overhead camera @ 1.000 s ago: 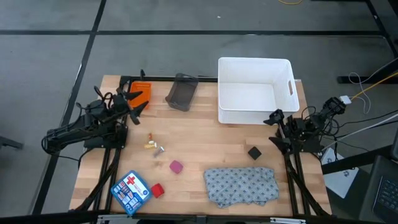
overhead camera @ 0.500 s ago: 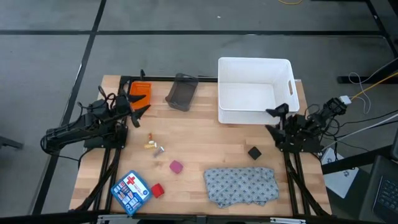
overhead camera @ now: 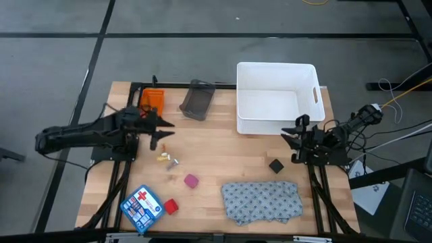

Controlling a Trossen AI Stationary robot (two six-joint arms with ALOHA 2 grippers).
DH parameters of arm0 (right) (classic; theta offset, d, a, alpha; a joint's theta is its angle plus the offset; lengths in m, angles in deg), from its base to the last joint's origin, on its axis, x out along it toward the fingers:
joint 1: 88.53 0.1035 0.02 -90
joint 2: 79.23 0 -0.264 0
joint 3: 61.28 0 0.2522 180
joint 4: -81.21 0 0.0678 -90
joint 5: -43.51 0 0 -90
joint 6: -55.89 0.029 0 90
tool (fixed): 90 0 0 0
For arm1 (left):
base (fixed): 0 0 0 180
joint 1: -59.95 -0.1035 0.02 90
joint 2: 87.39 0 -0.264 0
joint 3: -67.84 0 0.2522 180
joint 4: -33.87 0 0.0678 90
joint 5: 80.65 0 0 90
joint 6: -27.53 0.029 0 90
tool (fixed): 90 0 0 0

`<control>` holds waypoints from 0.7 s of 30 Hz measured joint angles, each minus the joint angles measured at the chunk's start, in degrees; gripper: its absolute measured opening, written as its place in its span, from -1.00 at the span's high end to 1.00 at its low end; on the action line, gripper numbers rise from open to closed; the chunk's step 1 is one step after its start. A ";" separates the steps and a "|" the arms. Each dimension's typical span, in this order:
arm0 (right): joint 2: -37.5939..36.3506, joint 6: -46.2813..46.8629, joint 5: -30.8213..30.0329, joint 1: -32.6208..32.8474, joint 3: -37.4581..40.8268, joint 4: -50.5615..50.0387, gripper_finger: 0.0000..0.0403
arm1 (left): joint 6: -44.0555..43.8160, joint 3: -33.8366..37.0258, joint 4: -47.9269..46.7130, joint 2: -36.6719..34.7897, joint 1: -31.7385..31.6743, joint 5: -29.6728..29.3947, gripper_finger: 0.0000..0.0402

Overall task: Pick & place medical supplies in basket/bin
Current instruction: Put the blue pill bottle into the orange bin

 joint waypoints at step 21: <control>0.14 4.34 -1.13 -1.63 -0.01 -0.08 0.16 | -30.82 -9.30 -5.08 27.11 17.29 -1.78 0.31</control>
